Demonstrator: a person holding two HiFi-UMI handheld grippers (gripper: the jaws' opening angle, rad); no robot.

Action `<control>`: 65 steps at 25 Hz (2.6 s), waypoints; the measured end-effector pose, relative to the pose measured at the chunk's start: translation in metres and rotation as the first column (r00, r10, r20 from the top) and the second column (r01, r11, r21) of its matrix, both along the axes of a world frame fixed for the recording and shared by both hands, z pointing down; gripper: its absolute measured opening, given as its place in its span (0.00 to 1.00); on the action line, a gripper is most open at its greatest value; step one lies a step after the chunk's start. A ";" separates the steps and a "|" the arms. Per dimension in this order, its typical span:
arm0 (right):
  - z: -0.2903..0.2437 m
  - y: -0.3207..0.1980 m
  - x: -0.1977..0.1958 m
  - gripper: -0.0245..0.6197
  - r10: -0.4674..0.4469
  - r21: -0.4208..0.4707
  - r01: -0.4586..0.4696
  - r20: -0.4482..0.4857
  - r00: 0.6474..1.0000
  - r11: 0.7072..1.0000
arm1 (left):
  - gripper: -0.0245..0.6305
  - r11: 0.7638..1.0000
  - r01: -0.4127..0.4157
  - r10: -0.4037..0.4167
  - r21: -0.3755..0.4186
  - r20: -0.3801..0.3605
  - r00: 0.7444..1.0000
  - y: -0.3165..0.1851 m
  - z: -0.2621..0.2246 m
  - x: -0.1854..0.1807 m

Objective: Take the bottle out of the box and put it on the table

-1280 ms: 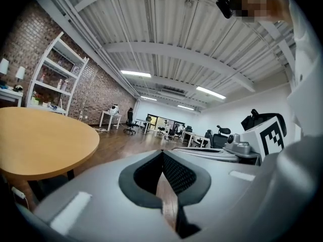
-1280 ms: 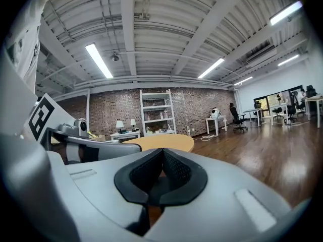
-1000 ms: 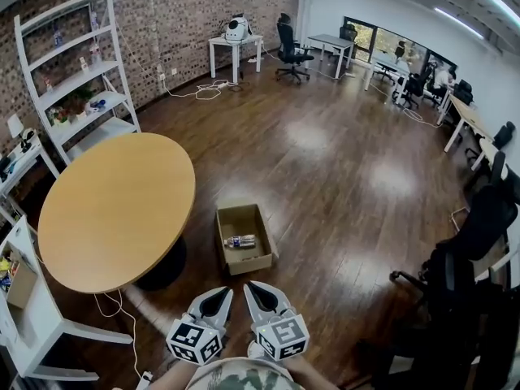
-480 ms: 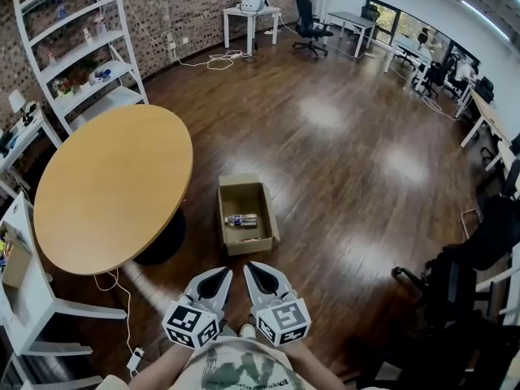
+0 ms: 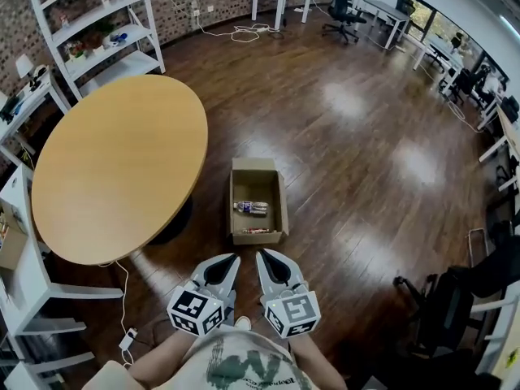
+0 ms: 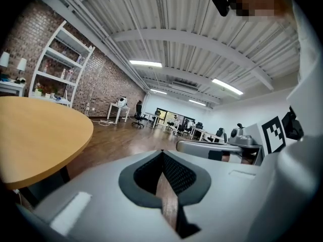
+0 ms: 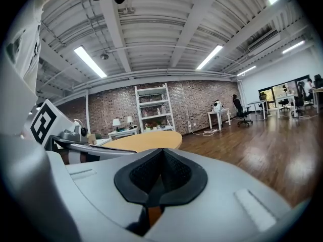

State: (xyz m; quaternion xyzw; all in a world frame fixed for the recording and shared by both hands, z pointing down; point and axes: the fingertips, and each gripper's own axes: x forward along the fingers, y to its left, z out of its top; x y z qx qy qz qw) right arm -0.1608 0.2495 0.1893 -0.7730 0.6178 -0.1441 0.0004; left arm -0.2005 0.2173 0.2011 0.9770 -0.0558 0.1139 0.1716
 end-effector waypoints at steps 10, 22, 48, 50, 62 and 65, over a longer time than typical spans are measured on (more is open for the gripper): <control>0.022 -0.099 0.075 0.04 -0.015 -0.014 0.015 -0.030 0.999 1.000 | 0.04 0.995 -0.060 0.065 -0.084 0.056 0.996 -0.081 0.045 0.078; 0.058 -0.201 0.125 0.04 -0.061 -0.143 0.066 0.041 0.997 0.988 | 0.04 0.969 -0.086 0.102 -0.230 0.060 0.993 -0.180 0.077 0.153; 0.346 -0.230 0.243 0.08 -0.266 -0.384 0.375 0.309 0.913 0.844 | 0.04 0.866 0.295 -0.146 -0.403 0.360 0.921 -0.214 0.331 0.267; 0.376 -0.230 0.245 0.08 -0.277 -0.399 0.400 0.331 0.902 0.825 | 0.04 0.842 0.336 -0.177 -0.422 0.371 0.912 -0.218 0.353 0.270; 0.563 -0.231 0.259 0.11 -0.391 -0.497 0.486 0.290 0.874 0.719 | 0.04 0.810 0.391 -0.142 -0.436 0.501 0.854 -0.214 0.511 0.244; 0.598 -0.233 0.247 0.13 -0.442 -0.499 0.539 0.309 0.842 0.679 | 0.04 0.780 0.419 -0.130 -0.465 0.534 0.835 -0.209 0.541 0.239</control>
